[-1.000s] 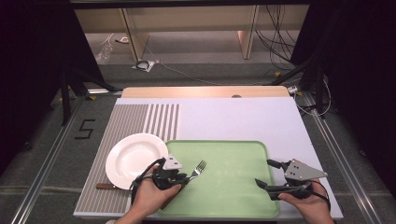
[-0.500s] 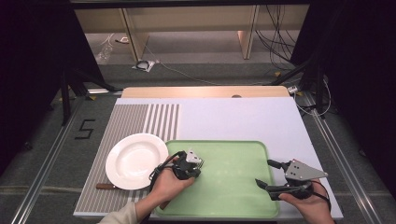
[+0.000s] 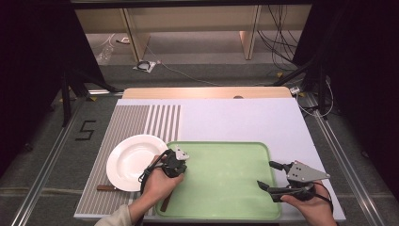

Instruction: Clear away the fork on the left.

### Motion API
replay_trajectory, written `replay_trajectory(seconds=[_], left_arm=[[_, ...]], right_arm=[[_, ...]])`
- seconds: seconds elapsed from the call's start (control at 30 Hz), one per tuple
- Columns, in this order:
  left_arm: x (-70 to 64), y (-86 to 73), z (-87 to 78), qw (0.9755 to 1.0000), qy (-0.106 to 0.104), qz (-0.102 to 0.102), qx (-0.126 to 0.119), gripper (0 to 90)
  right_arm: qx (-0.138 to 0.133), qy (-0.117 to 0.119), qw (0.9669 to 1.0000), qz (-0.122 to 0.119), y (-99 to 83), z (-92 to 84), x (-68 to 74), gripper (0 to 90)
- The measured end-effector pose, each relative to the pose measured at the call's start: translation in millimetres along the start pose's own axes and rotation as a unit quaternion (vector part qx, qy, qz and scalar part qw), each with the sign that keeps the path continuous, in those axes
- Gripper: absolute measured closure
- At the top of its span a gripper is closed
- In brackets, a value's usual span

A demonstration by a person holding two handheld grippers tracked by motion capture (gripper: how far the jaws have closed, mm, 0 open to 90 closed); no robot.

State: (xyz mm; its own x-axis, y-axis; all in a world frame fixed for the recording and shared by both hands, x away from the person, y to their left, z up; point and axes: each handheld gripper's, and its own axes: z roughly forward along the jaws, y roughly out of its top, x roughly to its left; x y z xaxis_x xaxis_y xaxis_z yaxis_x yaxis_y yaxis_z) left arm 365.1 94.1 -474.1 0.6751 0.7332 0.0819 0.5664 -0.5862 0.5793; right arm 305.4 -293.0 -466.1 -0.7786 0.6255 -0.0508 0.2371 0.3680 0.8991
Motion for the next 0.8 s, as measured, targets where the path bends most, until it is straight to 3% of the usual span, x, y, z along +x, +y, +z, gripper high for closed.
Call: replay_trajectory(seconds=[0.37, 0.5, 0.53, 0.6, 0.7, 0.8], left_arm=[[9.3, -6.5, -4.2, 0.9997, 0.008, -0.022, 0.004, 89.8], [12.9, -11.0, -8.9, 0.9989, -0.008, -0.034, -0.033, 87.4], [15.4, -11.9, -11.7, 0.9972, -0.027, -0.034, -0.061, 84.0], [21.6, -15.0, -18.3, 0.9904, -0.052, -0.055, -0.116, 71.7], [33.1, -21.2, -30.3, 0.9757, -0.059, -0.058, -0.203, 47.3], [41.3, -27.7, -44.4, 0.96, -0.061, -0.074, -0.263, 29.0]], right_arm=[[0.0, 0.0, 1.0, 0.001, -0.1, 0.3, -0.2, 20.3], [-0.001, -0.001, 1.0, 0.0, 0.2, -0.3, -0.3, 20.3], [-0.001, -0.002, 1.0, 0.0, 0.2, -0.5, -0.3, 20.3], [-0.002, -0.002, 1.0, 0.0, 0.1, -0.9, -0.4, 20.3], [-0.004, -0.003, 1.0, 0.001, 0.2, -1.4, -0.5, 20.3], [-0.004, -0.003, 1.0, 0.002, -0.2, -1.3, -1.0, 20.3]])
